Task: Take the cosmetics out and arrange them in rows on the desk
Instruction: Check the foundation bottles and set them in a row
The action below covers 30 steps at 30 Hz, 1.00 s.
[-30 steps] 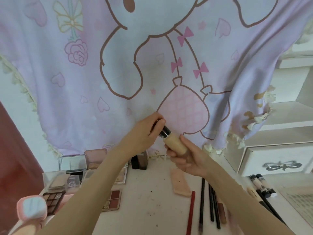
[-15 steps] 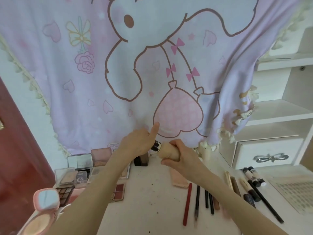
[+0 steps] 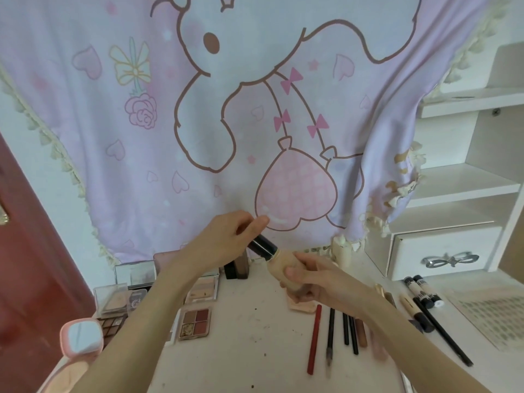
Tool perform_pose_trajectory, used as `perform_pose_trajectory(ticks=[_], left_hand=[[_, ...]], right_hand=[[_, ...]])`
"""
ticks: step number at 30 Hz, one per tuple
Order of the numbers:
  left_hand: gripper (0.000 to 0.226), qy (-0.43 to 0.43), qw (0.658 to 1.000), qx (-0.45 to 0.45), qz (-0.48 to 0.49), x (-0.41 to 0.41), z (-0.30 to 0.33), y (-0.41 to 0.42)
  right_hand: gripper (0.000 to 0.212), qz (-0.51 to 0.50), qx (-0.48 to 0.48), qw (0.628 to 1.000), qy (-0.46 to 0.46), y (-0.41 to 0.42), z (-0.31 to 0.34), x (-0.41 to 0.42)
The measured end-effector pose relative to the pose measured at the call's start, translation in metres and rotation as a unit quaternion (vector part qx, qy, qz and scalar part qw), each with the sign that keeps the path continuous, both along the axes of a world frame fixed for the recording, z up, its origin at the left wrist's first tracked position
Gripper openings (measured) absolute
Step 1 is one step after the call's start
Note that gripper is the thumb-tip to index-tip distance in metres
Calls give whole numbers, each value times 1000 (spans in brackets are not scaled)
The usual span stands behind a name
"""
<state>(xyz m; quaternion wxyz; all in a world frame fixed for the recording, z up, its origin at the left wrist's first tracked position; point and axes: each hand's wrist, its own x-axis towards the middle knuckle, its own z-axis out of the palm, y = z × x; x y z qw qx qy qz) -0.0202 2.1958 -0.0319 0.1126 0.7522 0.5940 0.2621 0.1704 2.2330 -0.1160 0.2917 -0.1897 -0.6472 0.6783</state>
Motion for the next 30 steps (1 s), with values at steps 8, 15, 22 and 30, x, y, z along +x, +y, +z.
perform_pose_trajectory(ticks=[8, 15, 22, 30], left_hand=[[10, -64, 994, 4, -84, -3, -3, -10], [25, -83, 982, -36, -166, -11, 0, -9], [16, -52, 995, 23, -80, -4, -3, -5], [26, -146, 976, -37, -155, -10, 2, -12]], right_hand=[[18, 10, -44, 999, 12, 5, -4, 1], [27, -1, -48, 999, 21, 7, -7, 2], [31, 17, -43, 999, 14, 10, -7, 0], [35, 13, -32, 999, 17, 9, -6, 2]])
